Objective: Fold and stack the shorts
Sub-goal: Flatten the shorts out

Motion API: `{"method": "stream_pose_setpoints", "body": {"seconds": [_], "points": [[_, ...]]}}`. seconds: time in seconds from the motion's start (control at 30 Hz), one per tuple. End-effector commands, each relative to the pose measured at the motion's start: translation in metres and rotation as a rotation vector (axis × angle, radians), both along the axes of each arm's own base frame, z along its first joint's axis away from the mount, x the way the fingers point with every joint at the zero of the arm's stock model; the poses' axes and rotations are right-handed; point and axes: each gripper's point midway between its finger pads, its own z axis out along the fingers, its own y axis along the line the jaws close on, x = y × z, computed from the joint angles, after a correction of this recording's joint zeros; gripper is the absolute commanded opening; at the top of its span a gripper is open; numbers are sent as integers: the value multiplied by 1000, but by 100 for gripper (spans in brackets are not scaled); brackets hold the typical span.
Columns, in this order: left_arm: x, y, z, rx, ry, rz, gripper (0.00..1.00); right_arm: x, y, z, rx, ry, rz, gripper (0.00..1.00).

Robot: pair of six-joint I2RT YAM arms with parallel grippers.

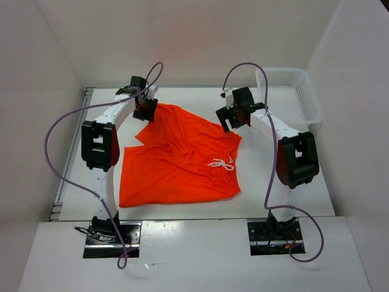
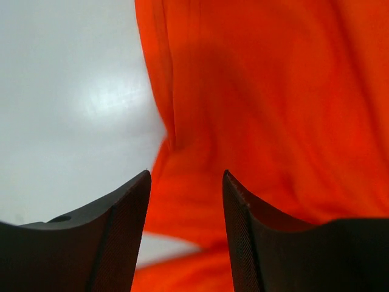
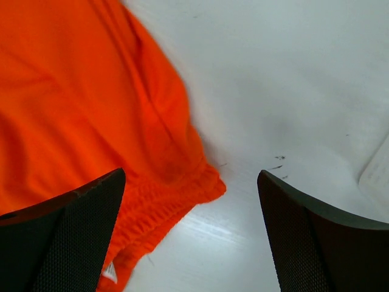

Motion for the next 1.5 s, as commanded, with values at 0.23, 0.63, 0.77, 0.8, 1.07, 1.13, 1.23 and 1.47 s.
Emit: {"method": "stream_pose_setpoints", "body": {"seconds": [0.23,0.63,0.77,0.8,1.07,1.13,1.23,1.47], "points": [[28,-23,-45,-120,35,-58,61,35,-17,-31,21,-22,-147,93],[-64,28,-71,-23,244,46,0,41,-18,-59,-4,24,-166,92],[-74,26,-36,-38,208,40,42,43,-13,-55,17,20,-152,92],[-59,17,-18,-64,135,19,61,45,-13,-52,20,12,-152,92],[74,-3,21,-173,-151,-37,81,58,-14,-51,-22,-14,-110,92],[84,-7,9,-191,-146,-49,81,59,-16,-50,-36,-18,-109,92],[90,-14,-17,-197,-85,-57,81,60,-20,-50,-43,-20,-95,92],[92,-14,-44,-196,-43,-53,81,59,-24,-54,-53,-3,-80,94]]}}
